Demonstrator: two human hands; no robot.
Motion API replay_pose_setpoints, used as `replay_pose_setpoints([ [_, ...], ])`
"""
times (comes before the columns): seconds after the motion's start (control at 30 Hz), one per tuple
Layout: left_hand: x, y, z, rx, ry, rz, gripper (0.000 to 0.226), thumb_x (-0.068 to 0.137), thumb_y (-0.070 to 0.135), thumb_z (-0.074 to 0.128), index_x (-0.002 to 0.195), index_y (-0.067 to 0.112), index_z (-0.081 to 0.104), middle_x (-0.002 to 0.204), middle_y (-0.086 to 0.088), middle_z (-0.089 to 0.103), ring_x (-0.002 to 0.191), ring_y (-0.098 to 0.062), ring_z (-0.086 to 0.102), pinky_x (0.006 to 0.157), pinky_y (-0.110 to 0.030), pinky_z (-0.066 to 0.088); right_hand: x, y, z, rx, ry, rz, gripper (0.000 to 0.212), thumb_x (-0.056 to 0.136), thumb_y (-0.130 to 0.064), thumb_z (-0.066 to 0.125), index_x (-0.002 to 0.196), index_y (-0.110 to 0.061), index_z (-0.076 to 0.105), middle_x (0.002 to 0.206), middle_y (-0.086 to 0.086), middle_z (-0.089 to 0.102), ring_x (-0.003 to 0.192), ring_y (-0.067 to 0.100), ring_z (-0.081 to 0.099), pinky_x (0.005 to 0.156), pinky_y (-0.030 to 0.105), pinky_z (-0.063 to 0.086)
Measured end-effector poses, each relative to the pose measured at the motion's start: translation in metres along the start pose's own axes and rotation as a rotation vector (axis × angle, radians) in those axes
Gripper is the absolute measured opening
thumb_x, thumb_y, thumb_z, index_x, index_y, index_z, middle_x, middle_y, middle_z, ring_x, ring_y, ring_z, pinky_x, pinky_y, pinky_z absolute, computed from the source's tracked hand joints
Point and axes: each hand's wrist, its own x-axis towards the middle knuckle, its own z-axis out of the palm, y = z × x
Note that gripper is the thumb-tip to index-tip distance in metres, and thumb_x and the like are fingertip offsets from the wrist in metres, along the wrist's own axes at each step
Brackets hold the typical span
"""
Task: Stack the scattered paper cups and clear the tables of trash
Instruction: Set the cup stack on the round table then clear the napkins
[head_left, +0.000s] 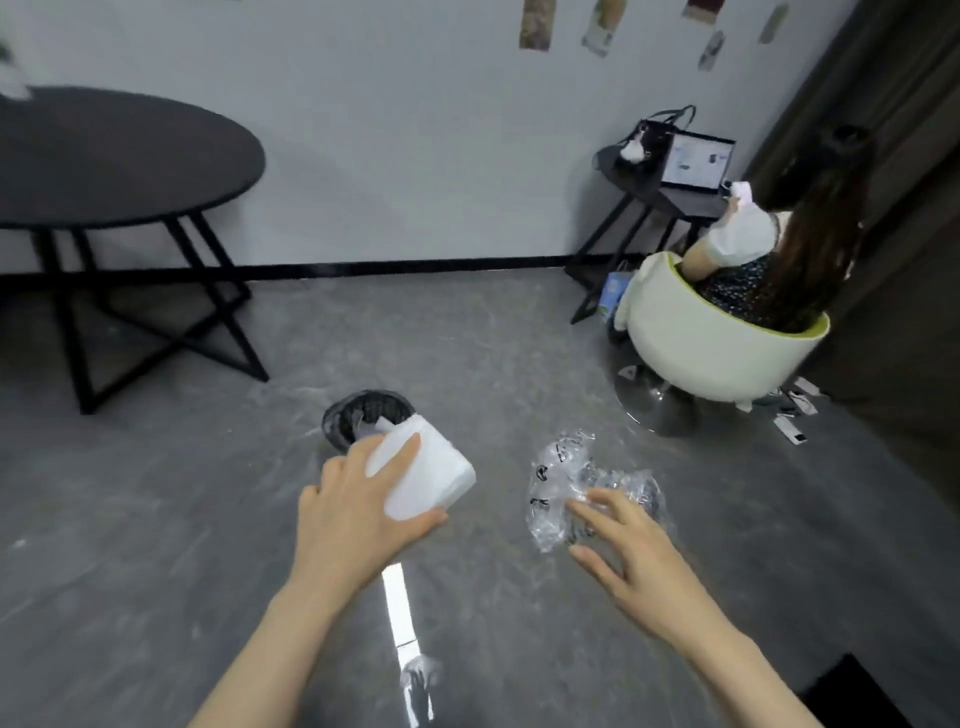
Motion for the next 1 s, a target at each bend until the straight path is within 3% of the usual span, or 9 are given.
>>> replay_pose_setpoints([
  [0.33,0.047,-0.119,-0.036,0.026,0.092,-0.293,0.084,0.070,0.080,0.049,0.144,0.051,0.022,0.149,0.015,0.022,0.126,-0.021,0.031,0.097,-0.040,0.035,0.135,-0.062,0.038,-0.030,-0.155,-0.216,0.048,0.095,-0.043,0.049,0.141,-0.030,0.042,0.142,-0.012,0.032,0.132,0.004,0.031,0.112,0.024,0.027],
  [0.53,0.117,-0.184,-0.048,0.007,0.035,-0.317,0.083,0.069,0.082,0.046,0.143,0.053,0.022,0.149,0.017,0.020,0.127,-0.019,0.030,0.097,-0.039,0.033,0.222,-0.099,0.070,-0.029,-0.223,-0.175,0.055,0.095,-0.045,0.048,0.146,-0.030,0.034,0.146,-0.012,0.028,0.136,0.003,0.026,0.113,0.024,0.024],
  [0.7,0.193,-0.217,-0.044,0.073,-0.009,-0.230,0.084,0.069,0.082,0.046,0.144,0.051,0.023,0.150,0.015,0.022,0.126,-0.020,0.032,0.095,-0.039,0.035,0.286,-0.116,0.100,-0.012,-0.246,-0.107,0.059,0.095,-0.048,0.046,0.148,-0.034,0.027,0.150,-0.012,0.021,0.139,0.004,0.019,0.114,0.025,0.021],
  [1.0,0.340,-0.241,0.012,0.148,-0.017,-0.317,0.085,0.071,0.078,0.052,0.145,0.046,0.025,0.149,0.010,0.026,0.121,-0.024,0.039,0.088,-0.038,0.037,0.423,-0.084,0.161,-0.031,-0.397,-0.083,0.068,0.095,-0.045,0.048,0.152,-0.032,0.013,0.157,-0.012,0.007,0.145,0.010,0.007,0.119,0.031,0.015],
])
